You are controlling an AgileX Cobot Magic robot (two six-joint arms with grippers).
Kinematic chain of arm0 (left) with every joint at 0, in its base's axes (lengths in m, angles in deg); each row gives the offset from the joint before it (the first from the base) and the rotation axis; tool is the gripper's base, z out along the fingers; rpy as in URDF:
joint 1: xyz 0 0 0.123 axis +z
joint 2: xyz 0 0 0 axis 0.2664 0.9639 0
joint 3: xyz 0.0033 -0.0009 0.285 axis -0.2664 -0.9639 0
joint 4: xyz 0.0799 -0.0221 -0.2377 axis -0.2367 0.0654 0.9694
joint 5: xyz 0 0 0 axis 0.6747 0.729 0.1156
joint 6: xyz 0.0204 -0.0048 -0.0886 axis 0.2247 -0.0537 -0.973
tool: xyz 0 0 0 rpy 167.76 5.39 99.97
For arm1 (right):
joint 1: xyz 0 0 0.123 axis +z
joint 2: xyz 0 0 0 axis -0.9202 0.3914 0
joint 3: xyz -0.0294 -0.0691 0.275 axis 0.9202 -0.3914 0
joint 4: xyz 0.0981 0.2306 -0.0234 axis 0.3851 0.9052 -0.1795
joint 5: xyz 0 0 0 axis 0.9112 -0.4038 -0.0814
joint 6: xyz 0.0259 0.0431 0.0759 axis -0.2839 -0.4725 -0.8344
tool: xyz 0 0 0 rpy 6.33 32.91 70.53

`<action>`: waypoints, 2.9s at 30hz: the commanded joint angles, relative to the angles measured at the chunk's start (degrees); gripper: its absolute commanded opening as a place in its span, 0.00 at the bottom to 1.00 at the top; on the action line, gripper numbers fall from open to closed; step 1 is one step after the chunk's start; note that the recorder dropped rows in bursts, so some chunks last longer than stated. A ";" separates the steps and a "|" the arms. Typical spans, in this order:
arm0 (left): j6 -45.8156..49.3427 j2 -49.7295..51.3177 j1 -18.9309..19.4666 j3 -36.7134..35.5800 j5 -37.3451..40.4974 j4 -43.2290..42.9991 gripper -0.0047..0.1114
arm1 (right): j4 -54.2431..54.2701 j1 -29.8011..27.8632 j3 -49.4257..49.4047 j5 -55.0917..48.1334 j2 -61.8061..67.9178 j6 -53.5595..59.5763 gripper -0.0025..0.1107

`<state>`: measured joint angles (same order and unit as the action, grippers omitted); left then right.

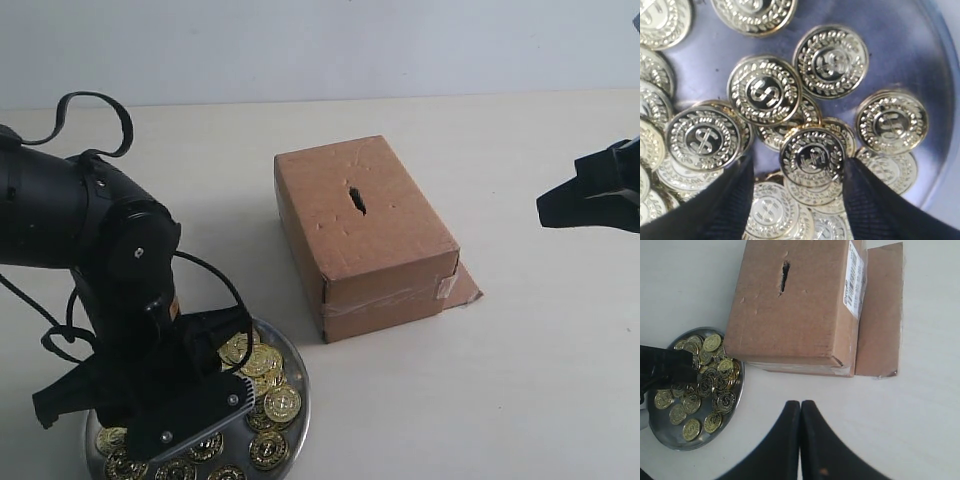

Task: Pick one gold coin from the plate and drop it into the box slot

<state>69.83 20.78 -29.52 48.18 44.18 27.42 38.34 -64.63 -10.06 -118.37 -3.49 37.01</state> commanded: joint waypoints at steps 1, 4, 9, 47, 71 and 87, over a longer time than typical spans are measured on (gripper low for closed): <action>-0.04 -0.55 -0.21 -0.39 0.29 0.10 0.49 | 0.43 -0.29 0.50 -0.12 -0.32 0.57 0.02; -0.04 -0.55 -0.21 -1.50 0.09 0.10 0.49 | 0.43 -0.29 0.50 -0.12 -0.32 0.57 0.02; -0.04 -0.55 -0.21 -2.46 -1.81 0.10 0.49 | 0.43 -0.29 0.50 -0.12 -0.32 0.57 0.02; -2.22 -5.09 -0.21 -2.36 -3.06 -0.33 0.33 | 1.16 -0.29 0.50 -0.25 -0.32 0.57 0.02; -35.82 -21.72 -0.09 -2.35 -5.65 3.13 0.33 | 51.52 18.11 -15.69 7.28 8.87 37.19 0.02; -37.41 -21.72 -0.09 -2.35 -6.26 7.73 0.33 | 56.86 36.98 0.23 15.75 30.78 35.43 0.21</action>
<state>33.36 -0.44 -29.52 45.75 38.12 34.24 94.75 -28.63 -12.18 -102.61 25.51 73.82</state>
